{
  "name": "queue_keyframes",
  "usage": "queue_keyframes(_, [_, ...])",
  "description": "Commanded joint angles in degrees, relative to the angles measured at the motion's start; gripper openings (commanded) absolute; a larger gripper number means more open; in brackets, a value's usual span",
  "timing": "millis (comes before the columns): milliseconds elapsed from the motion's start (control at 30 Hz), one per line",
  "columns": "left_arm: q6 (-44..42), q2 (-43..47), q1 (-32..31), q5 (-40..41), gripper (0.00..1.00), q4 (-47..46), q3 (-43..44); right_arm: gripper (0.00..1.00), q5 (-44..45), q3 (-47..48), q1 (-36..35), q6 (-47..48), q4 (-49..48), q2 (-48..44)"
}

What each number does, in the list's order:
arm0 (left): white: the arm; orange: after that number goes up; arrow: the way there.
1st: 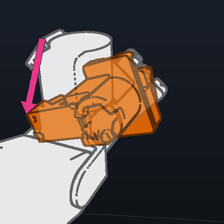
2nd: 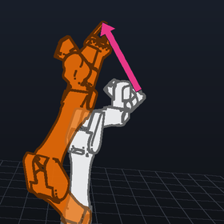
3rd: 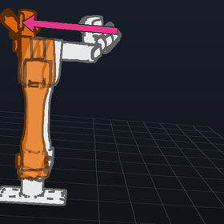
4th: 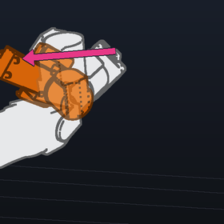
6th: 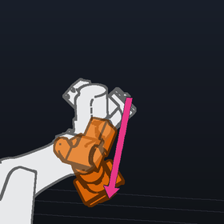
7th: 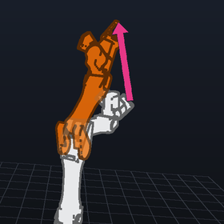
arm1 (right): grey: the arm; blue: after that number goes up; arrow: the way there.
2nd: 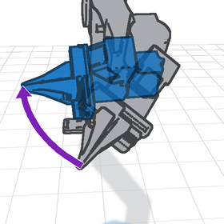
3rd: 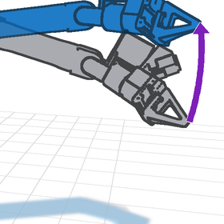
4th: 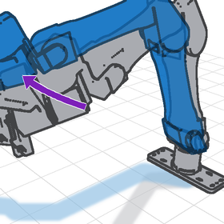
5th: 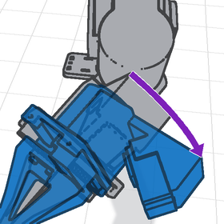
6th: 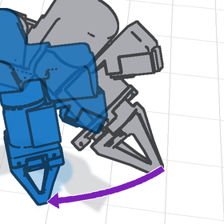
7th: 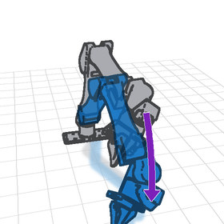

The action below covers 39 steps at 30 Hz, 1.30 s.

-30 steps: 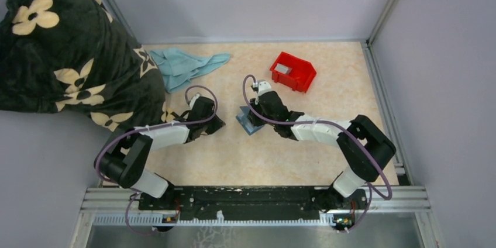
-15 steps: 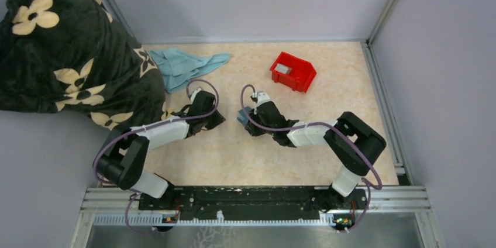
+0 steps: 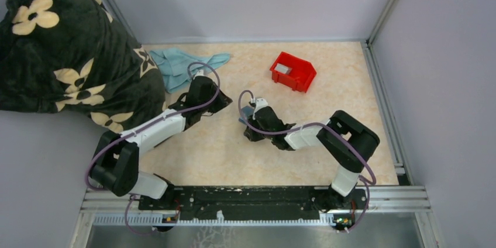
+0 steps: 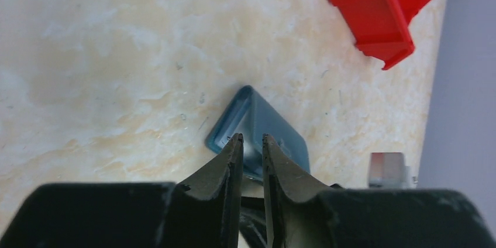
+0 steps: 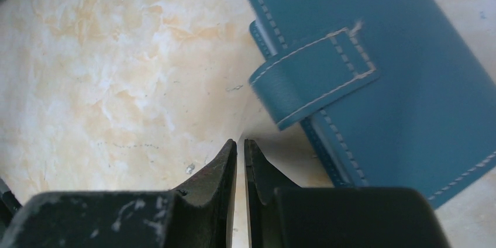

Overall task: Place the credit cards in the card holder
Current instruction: Close the card holder at the center of the board, then turn over the card holder at the center of the board.

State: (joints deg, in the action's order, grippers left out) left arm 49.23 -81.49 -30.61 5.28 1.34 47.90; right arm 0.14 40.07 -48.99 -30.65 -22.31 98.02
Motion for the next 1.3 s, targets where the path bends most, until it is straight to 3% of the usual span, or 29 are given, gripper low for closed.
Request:
queue_keyframes(0, [-2.1, -1.98, -0.49, -4.81, 0.26, -3.9, 3.91, 0.1, 0.65, -0.45, -2.11, 0.21, -1.3, -2.8])
queue_keyframes(400, [-3.07, -13.72, -3.82, -12.06, 0.24, -5.43, 11.52, 0.15, 6.79, -6.29, -4.76, -1.3, 3.49, -18.34])
queue_keyframes(467, [-2.82, -15.16, -4.33, -12.24, 0.23, -5.53, 11.29, 0.19, 8.54, -7.0, -4.71, -1.3, 5.46, -21.98])
queue_keyframes(700, [-0.7, -16.44, -5.33, -10.94, 0.22, -6.03, 5.06, 0.47, 14.26, -8.37, -3.85, -1.96, 9.99, -29.75])
queue_keyframes(767, [0.18, -15.59, -5.47, -10.55, 0.22, -7.25, 2.41, 0.55, 14.63, -8.67, -2.83, -2.5, 10.26, -30.16])
queue_keyframes(900, [1.12, -14.33, -5.6, -10.11, 0.22, -9.03, -1.33, 0.58, 12.74, -9.82, 0.86, -3.35, 8.65, -29.46])
queue_keyframes(1000, [1.27, -14.59, -5.77, -10.28, 0.22, -9.16, -2.47, 0.69, 12.54, -10.15, 3.13, -3.05, 6.89, -28.04])
queue_keyframes(1267, [1.3, -15.94, -5.79, -10.03, 0.22, -9.88, -4.16, 0.74, 5.01, -6.76, 8.31, -0.53, 1.7, -17.86])
